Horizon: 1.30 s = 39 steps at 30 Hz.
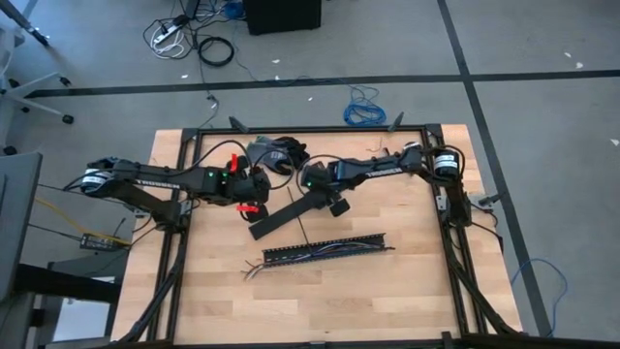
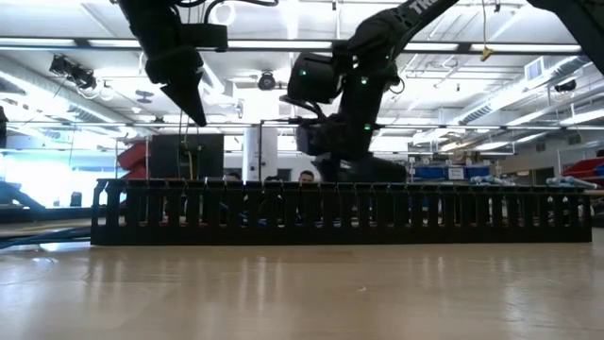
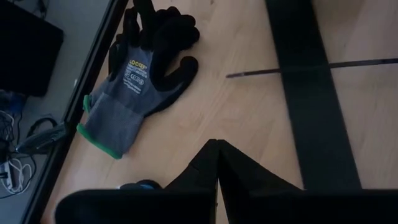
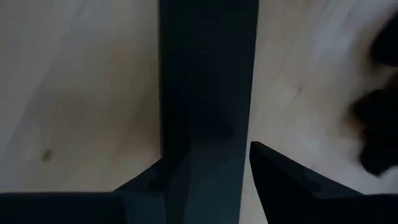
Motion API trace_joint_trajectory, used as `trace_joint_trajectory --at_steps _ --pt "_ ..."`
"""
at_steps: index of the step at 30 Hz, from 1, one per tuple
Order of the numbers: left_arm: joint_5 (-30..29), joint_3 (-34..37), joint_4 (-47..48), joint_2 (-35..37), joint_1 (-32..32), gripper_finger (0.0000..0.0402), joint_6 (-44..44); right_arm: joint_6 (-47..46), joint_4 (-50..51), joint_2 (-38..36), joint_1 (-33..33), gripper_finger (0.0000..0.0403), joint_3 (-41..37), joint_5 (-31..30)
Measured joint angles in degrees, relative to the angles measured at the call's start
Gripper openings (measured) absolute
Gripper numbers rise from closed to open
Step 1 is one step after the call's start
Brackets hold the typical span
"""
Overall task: Ziptie cables
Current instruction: Close the black cable duct
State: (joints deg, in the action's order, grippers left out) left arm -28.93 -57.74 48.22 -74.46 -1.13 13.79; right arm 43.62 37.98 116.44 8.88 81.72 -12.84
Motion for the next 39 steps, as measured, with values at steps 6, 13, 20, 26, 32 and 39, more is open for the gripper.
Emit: trace_joint_trajectory --at_steps 6,13,20,26,32,39 --pt "-0.01 -0.02 -0.18 0.01 0.0 0.0001 -0.01 -3.6 4.37 -4.85 -1.33 0.0169 -0.18 3.21" --pt "0.0 -0.04 -4.29 4.48 0.0 0.0001 -0.44 -9.47 -3.14 -10.97 -1.48 0.0198 -0.07 7.84" --pt "-8.02 -0.11 -3.59 8.86 0.04 0.0001 -1.28 -17.72 -5.48 -11.95 -1.77 0.0207 -0.07 4.95" --pt "-10.0 -0.11 -4.95 8.09 0.0 0.0001 -0.28 -16.35 -4.41 -11.58 -2.05 0.0216 -0.09 5.56" --pt "-9.81 -0.11 -5.37 6.8 -0.04 0.0001 -1.33 -15.94 -3.46 -11.56 -2.25 0.0255 -0.08 5.31" --pt "-9.8 -0.1 -6.7 5.15 -0.04 0.0001 -3.28 -16.12 -9.52 -11.55 -1.81 0.0285 -0.07 5.08"
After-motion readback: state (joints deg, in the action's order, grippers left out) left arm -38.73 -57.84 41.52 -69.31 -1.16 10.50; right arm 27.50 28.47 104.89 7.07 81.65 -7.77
